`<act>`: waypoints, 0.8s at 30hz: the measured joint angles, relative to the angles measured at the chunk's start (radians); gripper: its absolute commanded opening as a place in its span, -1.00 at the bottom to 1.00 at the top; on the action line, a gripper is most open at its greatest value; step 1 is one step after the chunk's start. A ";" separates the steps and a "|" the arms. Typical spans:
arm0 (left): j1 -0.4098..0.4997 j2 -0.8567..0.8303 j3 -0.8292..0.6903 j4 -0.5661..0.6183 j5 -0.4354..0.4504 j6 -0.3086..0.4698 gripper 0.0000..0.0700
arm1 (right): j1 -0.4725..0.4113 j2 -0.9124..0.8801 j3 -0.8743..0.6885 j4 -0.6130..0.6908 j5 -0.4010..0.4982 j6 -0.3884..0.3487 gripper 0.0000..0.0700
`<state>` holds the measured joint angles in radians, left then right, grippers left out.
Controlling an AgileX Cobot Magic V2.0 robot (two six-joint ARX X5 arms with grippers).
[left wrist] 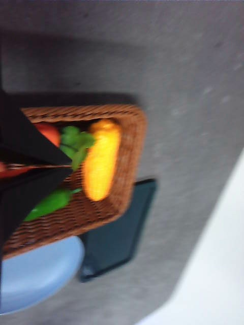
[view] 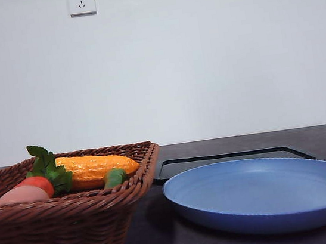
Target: Transfer egg from basket to plate and serve
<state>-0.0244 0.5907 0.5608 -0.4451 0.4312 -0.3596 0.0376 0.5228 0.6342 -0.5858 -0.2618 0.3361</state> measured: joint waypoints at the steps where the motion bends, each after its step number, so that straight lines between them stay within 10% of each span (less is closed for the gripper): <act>1: -0.009 0.030 0.022 -0.026 0.010 0.018 -1.00 | 0.000 0.020 0.012 -0.014 -0.011 -0.009 -1.00; 10: -0.140 0.236 0.119 -0.170 0.106 0.138 -0.98 | 0.000 0.234 0.037 -0.135 -0.172 -0.089 -1.00; 18: -0.218 0.260 0.120 -0.158 0.123 0.148 -0.07 | 0.007 0.389 0.037 -0.145 -0.214 -0.121 -0.18; 24: -0.222 0.260 0.120 -0.158 0.123 0.135 0.03 | 0.039 0.532 0.037 -0.091 -0.210 -0.123 -0.11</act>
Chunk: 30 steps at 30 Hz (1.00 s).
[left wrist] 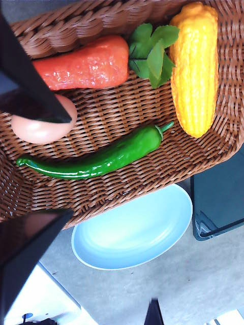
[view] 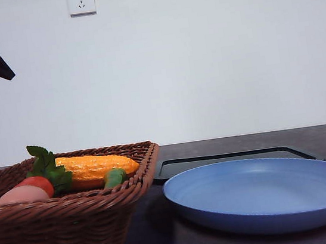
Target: Transfer egg from basket to plate and serve
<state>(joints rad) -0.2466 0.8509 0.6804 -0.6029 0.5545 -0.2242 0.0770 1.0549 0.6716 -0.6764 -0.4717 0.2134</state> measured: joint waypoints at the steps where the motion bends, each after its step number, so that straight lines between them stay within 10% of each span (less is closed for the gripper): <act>1: 0.000 0.000 0.000 0.000 0.000 -0.001 0.03 | 0.010 0.027 0.000 0.017 0.000 0.000 -0.11; 13: 0.000 0.000 0.000 -0.016 0.000 -0.004 0.03 | 0.100 0.299 0.000 0.176 0.000 0.005 -0.13; 23: 0.000 0.000 0.000 -0.016 0.000 -0.004 0.03 | 0.113 0.375 0.001 0.216 0.004 0.036 -0.95; 30: -0.001 0.000 0.000 -0.016 0.000 -0.015 0.05 | 0.112 0.373 0.001 0.202 0.019 0.056 -1.00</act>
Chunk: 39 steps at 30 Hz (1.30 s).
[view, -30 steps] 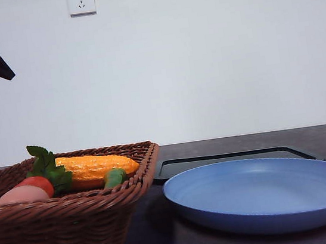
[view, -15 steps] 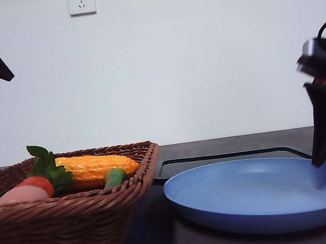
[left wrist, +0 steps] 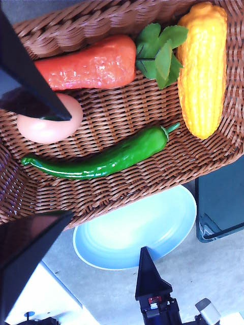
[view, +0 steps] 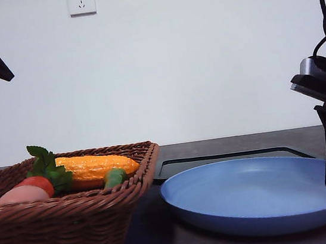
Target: Transfer egg from basket to plate and serve
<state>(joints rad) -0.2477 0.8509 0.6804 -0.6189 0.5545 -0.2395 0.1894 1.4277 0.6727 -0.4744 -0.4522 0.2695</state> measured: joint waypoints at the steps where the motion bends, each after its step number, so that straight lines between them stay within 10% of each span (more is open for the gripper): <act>1: -0.004 0.000 0.000 0.000 0.000 -0.006 0.13 | 0.000 -0.005 0.000 -0.011 0.000 0.000 -1.00; 5: -0.031 0.000 0.000 0.011 0.000 -0.023 0.47 | 0.000 -0.057 0.000 -0.062 0.001 -0.001 -1.00; 11: -0.114 0.008 0.003 -0.015 -0.048 -0.037 0.38 | -0.003 -0.204 0.000 -0.144 0.034 -0.004 -1.00; 25: -0.407 0.206 0.114 -0.121 -0.462 -0.047 0.35 | -0.065 -0.541 0.000 -0.263 0.142 -0.008 -1.00; 39: -0.476 0.452 0.119 -0.072 -0.512 -0.090 0.35 | -0.098 -0.651 0.000 -0.300 0.142 -0.007 -1.00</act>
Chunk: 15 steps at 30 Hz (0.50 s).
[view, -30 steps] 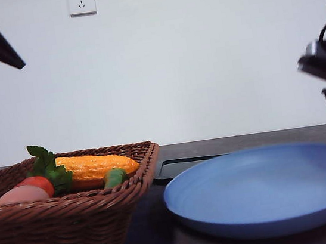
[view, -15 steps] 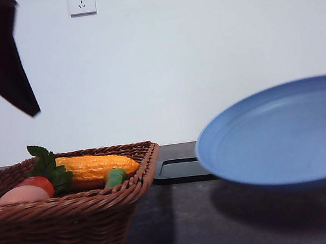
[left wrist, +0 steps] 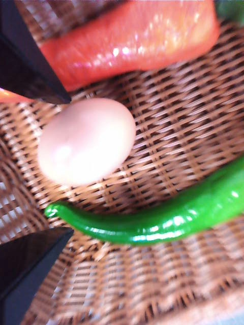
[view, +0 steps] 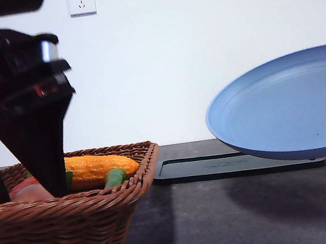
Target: Transfer egg from basket to plate and serve
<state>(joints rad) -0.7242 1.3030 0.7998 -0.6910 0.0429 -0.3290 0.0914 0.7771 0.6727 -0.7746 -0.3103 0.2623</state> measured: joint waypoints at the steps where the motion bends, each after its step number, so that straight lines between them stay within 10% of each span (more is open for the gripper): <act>1: 0.000 0.011 0.000 0.009 0.000 0.000 0.35 | 0.000 -0.003 0.000 0.000 0.000 0.000 -1.00; 15: -0.001 0.045 0.000 0.057 -0.033 0.000 0.14 | 0.000 -0.023 0.000 -0.029 0.000 0.000 -1.00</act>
<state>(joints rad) -0.7248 1.3476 0.7998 -0.6343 0.0096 -0.3293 0.0914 0.7541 0.6727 -0.8034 -0.3106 0.2623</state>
